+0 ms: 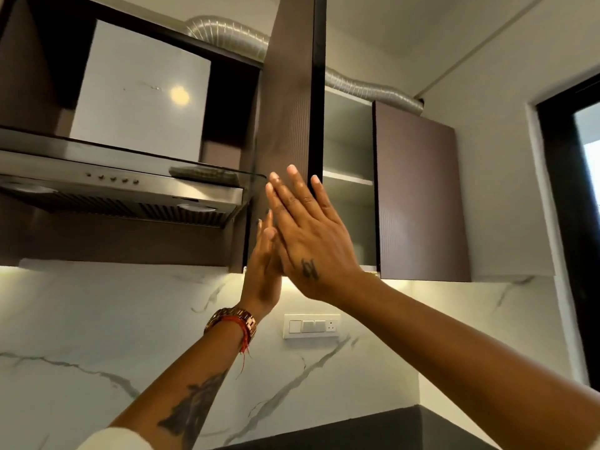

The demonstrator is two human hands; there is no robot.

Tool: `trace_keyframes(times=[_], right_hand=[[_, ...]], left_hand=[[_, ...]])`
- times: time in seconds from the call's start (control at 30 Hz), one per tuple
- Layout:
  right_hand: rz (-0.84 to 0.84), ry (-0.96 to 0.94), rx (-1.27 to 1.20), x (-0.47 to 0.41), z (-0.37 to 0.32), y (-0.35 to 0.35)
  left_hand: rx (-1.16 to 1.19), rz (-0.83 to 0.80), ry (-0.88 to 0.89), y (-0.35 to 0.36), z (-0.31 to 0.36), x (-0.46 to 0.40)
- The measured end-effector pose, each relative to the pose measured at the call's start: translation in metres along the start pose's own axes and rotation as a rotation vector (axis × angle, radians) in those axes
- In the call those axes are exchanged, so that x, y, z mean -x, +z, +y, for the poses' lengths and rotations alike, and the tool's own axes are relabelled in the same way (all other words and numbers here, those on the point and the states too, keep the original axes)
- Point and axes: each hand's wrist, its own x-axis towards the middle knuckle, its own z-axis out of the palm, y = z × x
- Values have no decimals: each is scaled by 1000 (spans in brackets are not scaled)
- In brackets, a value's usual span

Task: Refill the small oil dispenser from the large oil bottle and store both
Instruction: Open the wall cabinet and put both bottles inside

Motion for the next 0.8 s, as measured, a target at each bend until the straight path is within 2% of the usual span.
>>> trace_keyframes(times=[0.07, 0.27, 0.4, 0.5, 0.67, 0.8], right_hand=[[-9, -12, 75, 3, 6, 3], [-99, -8, 213, 20, 34, 9], [-114, 39, 264, 40, 69, 22], [-92, 35, 300, 58, 96, 28], [-160, 55, 384, 89, 148, 45], [-82, 34, 411, 108, 187, 66]], left_hand=[[-82, -14, 43, 8, -11, 0], [-93, -9, 76, 35, -21, -11], [-278, 4, 248, 68, -31, -15], [-348, 45, 279, 92, -43, -19], [-494, 90, 323, 136, -65, -31], [-608, 129, 328, 169, -87, -42]])
